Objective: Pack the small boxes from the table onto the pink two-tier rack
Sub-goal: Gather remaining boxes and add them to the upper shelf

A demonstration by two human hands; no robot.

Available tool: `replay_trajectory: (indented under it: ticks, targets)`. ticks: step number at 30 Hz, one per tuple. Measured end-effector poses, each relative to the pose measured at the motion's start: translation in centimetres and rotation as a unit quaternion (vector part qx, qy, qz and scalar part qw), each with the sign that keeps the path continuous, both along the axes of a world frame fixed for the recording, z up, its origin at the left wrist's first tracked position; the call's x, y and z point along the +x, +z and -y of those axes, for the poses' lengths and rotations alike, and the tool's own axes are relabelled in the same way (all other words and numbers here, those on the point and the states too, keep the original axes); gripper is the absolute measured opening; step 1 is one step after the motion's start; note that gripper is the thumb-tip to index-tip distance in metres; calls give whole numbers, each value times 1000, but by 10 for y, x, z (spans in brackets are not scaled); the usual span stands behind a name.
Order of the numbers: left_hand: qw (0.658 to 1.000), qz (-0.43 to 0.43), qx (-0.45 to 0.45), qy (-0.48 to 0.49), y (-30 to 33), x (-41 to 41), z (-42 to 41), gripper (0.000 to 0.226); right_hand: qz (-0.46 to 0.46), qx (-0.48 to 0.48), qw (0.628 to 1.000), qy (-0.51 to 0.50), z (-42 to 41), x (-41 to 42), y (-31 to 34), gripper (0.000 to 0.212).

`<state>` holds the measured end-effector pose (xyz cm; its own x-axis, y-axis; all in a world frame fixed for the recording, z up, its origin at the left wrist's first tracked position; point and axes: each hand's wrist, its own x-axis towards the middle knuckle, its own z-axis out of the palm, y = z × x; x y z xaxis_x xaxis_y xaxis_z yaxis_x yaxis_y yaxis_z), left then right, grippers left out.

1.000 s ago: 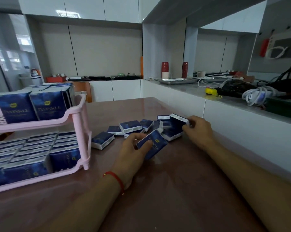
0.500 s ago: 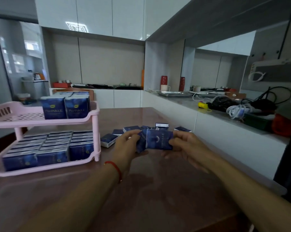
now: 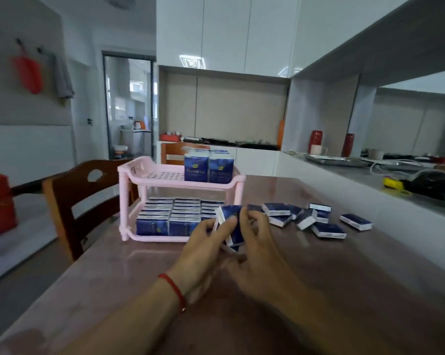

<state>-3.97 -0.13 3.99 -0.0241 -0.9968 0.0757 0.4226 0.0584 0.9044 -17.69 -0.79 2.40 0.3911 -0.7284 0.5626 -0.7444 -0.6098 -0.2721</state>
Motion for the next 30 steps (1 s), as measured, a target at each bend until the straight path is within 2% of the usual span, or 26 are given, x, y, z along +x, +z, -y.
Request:
replay_trajectory:
  ticks: [3, 6, 10, 12, 14, 16, 19, 22, 24, 26, 28, 30]
  targets:
    - [994, 88, -32, 58, -7, 30, -1, 29, 48, 5, 999, 9, -1, 17, 7, 88]
    - [984, 153, -64, 67, -7, 55, 2, 29, 134, -15, 991, 0, 10, 30, 18, 59]
    - [965, 234, -112, 32, -10, 82, 0, 36, 134, 81, 984, 87, 24, 42, 26, 49]
    - [932, 335, -134, 44, -12, 96, -2, 38, 105, 93, 983, 115, 26, 49, 27, 47]
    - [873, 458, -152, 71, -15, 111, -1, 43, 82, 105, 981, 140, 31, 57, 27, 43]
    - [836, 521, -157, 78, -17, 122, 0, 51, 63, 134, 978, 149, 39, 65, 24, 42]
    - [836, 524, -151, 61, -22, 130, -1, 64, 92, 225, 954, 176, 51, 69, 16, 52]
    - [833, 523, -168, 60, -21, 132, 0, 63, 147, 278, 927, 206, 56, 68, 0, 51]
    - [823, 537, -173, 62, -13, 132, 0, 59, 161, 253, 932, 203, 56, 67, -6, 51]
    - [822, 537, -178, 63, 0, 135, -2, 58, 211, 215, 934, 193, 51, 64, -5, 40]
    - [828, 519, -200, 75, 21, 140, -3, 59, 302, 199, 912, 191, 50, 59, 0, 24]
    - [840, 488, -215, 99, 50, 147, 1, 57, 336, 190, 903, 189, 50, 52, 2, 16]
